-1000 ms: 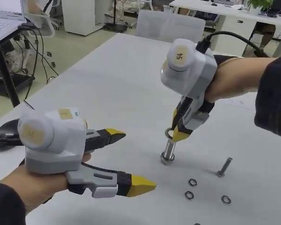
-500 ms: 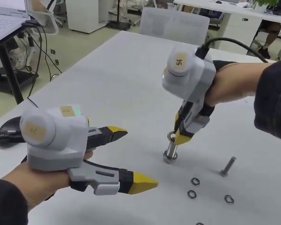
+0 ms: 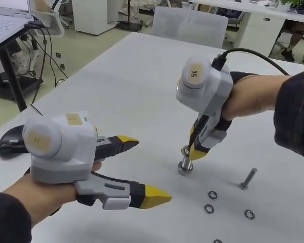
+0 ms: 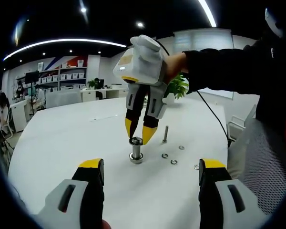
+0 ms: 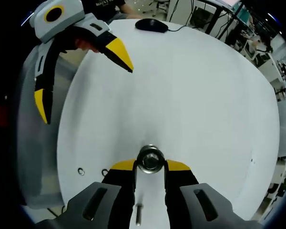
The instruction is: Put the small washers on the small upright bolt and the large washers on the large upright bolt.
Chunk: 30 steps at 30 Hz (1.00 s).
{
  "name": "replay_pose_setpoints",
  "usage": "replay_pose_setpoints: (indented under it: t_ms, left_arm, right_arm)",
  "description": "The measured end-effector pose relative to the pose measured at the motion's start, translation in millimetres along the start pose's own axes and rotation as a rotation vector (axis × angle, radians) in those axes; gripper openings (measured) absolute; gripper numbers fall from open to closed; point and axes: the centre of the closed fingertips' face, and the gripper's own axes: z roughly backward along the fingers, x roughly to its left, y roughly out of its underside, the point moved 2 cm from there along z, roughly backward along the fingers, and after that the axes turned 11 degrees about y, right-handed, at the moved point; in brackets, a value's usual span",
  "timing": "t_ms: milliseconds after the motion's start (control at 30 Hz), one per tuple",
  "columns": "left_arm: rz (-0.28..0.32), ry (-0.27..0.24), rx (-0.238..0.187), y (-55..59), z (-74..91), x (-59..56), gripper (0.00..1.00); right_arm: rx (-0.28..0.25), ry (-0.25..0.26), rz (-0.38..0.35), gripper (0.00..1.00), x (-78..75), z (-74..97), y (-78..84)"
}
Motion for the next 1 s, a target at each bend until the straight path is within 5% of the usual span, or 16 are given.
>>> replay_pose_setpoints:
  t_ms: [1000]
  left_arm:
    - [0.001,0.001,0.006,1.4,-0.9,-1.2,0.81]
  right_arm:
    - [0.020,-0.002,-0.021,0.23,7.0,-32.3,10.4]
